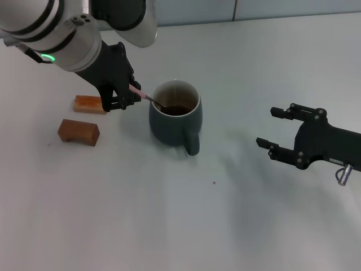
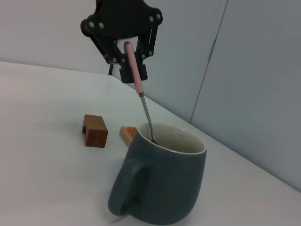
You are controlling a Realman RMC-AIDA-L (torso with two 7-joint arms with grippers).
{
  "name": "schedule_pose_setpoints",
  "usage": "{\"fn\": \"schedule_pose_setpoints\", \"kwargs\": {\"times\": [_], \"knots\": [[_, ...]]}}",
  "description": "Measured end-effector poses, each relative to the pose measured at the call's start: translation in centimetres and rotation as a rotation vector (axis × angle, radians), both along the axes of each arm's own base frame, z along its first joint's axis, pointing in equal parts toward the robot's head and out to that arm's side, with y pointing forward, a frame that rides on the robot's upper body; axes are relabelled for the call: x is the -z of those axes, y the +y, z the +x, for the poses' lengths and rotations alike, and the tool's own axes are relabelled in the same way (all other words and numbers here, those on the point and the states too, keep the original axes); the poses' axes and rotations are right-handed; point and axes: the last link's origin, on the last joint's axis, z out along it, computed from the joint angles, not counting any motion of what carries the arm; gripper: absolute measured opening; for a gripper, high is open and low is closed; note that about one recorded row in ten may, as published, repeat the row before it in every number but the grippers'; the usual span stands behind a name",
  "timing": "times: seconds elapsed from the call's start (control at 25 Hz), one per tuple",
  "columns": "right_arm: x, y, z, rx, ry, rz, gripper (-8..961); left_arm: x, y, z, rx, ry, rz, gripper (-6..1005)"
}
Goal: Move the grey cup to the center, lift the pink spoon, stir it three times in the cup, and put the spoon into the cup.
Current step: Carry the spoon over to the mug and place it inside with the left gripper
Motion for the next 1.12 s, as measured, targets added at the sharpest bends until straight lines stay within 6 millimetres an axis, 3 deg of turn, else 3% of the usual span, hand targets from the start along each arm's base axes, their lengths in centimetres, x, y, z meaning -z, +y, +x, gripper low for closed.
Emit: {"fn": "schedule_pose_setpoints", "kwargs": {"times": [0.88, 1.12], "knots": [[0.1, -0.1, 0.0, 0.002, 0.003, -0.002, 674, 2.3, 0.1, 1.7, 0.064, 0.037, -0.049, 135], [0.2, -0.2, -0.1, 0.000, 0.008, -0.006, 674, 2.4, 1.0, 1.0, 0.040, 0.064, -0.021, 136]]}}
